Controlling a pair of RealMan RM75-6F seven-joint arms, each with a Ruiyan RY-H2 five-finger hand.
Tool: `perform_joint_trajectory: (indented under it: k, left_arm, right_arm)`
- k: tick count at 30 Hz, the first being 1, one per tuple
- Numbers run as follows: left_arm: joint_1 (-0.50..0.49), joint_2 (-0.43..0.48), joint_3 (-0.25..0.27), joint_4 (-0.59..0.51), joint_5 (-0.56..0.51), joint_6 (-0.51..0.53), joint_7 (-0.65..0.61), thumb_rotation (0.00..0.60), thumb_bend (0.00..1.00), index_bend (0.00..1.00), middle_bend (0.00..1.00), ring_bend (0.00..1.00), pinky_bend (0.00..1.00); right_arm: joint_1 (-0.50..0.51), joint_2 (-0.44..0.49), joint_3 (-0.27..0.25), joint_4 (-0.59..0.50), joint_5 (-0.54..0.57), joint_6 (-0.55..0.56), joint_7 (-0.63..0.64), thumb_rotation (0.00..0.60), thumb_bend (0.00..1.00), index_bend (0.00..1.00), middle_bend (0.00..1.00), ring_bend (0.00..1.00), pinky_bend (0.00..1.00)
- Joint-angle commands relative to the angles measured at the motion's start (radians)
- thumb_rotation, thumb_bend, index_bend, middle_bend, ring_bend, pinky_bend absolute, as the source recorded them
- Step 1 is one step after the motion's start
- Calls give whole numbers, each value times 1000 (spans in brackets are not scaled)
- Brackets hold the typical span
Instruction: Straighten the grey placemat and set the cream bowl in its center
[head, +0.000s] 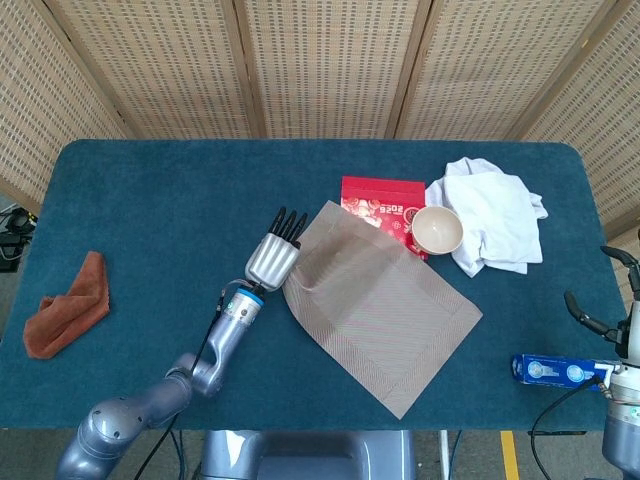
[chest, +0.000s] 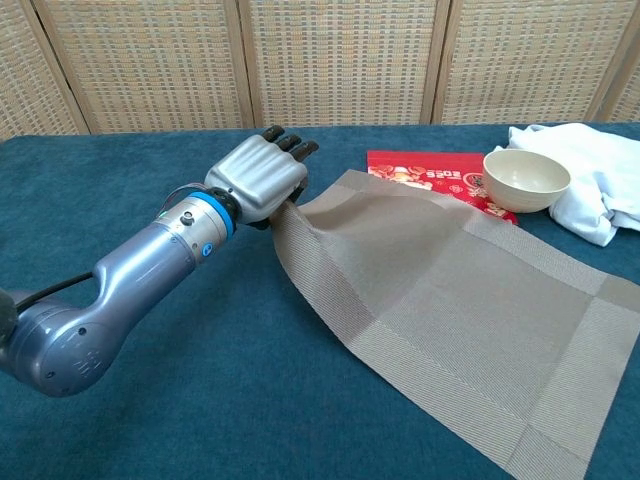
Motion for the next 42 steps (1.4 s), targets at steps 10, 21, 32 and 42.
perform_joint_trajectory:
  k: [10,21,32,42]
  left_arm:
    - [183,237,46,-436,-60,67,260,600,583,726,0,0,0]
    - [284,421,97,-862,-190,111,506,600,587,733,0,0,0]
    - [325,498,197,-1069,-204,145,595,600,589,737,0,0,0]
    - [369,554,285,-1159,-120,159,519,600,590,738,0,0,0]
  right_arm:
    - [2,-11,-25,-8,-34,13,-29,600,384,278,36,0,0]
    - [-2,-20,-49,-24,-72,38,-60,600,384,279,36,0,0]
    - [-6,-18,-59,-36,-94,58,-66,600,384,279,36,0,0]
    - [-7,-19,-67,-41,-107,71,-72,600,384,279,36,0,0]
